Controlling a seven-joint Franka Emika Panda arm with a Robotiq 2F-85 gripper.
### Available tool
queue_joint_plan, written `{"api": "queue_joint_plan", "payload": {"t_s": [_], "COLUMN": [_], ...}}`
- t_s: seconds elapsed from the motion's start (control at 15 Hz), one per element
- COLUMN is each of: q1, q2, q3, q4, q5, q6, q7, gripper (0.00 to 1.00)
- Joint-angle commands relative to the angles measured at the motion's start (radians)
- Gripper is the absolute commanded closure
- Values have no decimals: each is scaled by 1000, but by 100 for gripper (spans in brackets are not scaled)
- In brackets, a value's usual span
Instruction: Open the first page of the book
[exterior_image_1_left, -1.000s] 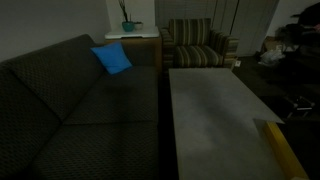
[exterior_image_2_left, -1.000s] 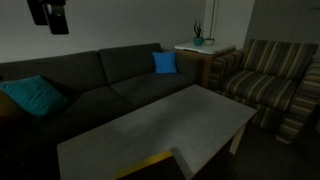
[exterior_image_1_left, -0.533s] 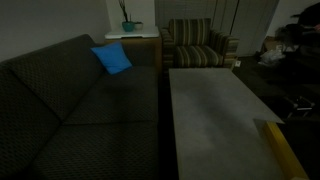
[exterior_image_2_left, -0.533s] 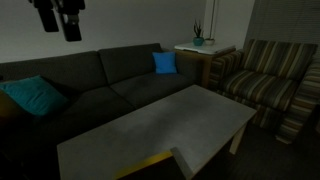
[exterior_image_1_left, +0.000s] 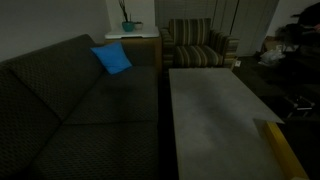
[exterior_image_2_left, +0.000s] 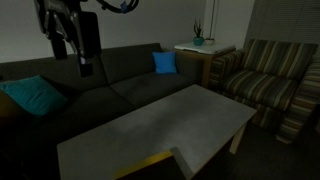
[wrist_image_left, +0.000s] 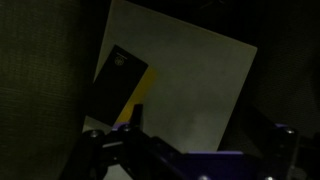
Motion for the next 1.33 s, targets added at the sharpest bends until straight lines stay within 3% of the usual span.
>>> {"api": "queue_joint_plan", "payload": {"t_s": [0.0,0.07,0.33,1.27], "q1": [-22,-27,-37,-37], "q2": [116,52,105,105], "q3": [-5,19,24,24], "q4": [38,6,26,29], "q5": [60,37,40,40], "q6": [-1,0,0,0], "q7": [-64,-32,-33,-33], "gripper": [0,0,0,0]}}
